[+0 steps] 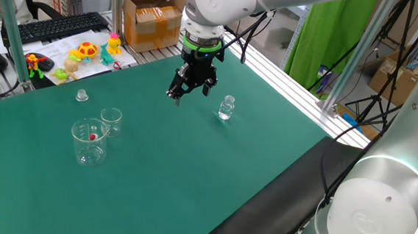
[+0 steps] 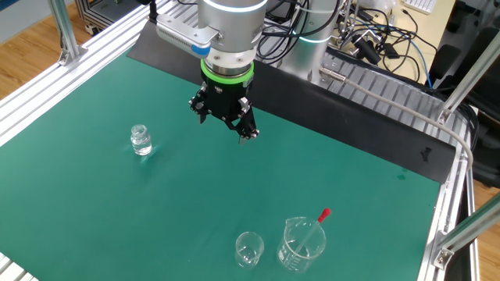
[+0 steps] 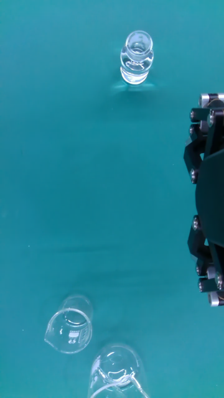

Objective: Transfer liquid using a dropper

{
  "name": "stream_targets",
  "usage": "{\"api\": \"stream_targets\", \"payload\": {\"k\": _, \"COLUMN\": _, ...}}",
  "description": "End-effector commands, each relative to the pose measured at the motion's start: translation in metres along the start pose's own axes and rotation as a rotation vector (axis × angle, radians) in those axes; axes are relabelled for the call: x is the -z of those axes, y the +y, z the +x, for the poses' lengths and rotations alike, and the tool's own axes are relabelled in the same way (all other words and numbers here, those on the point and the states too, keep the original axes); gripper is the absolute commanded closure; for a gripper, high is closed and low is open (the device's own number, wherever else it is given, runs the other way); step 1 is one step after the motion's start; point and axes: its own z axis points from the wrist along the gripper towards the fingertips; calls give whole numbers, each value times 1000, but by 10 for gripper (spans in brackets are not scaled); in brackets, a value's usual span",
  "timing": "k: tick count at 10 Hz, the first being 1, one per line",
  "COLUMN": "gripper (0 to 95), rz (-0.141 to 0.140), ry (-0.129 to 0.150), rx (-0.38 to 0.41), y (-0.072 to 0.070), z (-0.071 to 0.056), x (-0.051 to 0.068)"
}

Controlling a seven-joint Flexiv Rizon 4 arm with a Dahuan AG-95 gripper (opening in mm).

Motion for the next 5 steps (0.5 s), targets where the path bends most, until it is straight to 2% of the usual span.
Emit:
{"api": "stream_targets", "payload": {"k": 1, "gripper": 0, "rz": -159, "ry": -26, "rx": -250, "y": 0, "z": 0, "x": -1}}
{"api": "stream_targets", "payload": {"k": 2, "gripper": 950, "rz": -157, "ry": -36, "rx": -250, "y": 2, "z": 2, "x": -3}}
{"api": "stream_targets", "payload": {"k": 3, "gripper": 950, "rz": -143, "ry": -44, "rx": -247, "y": 5, "z": 7, "x": -8}}
{"api": "stream_targets", "payload": {"k": 4, "gripper": 950, "rz": -103, "ry": -52, "rx": -244, "y": 9, "z": 14, "x": -14}}
{"api": "stream_targets", "payload": {"k": 5, "gripper": 950, "rz": -52, "ry": -53, "rx": -231, "y": 12, "z": 18, "x": -18}}
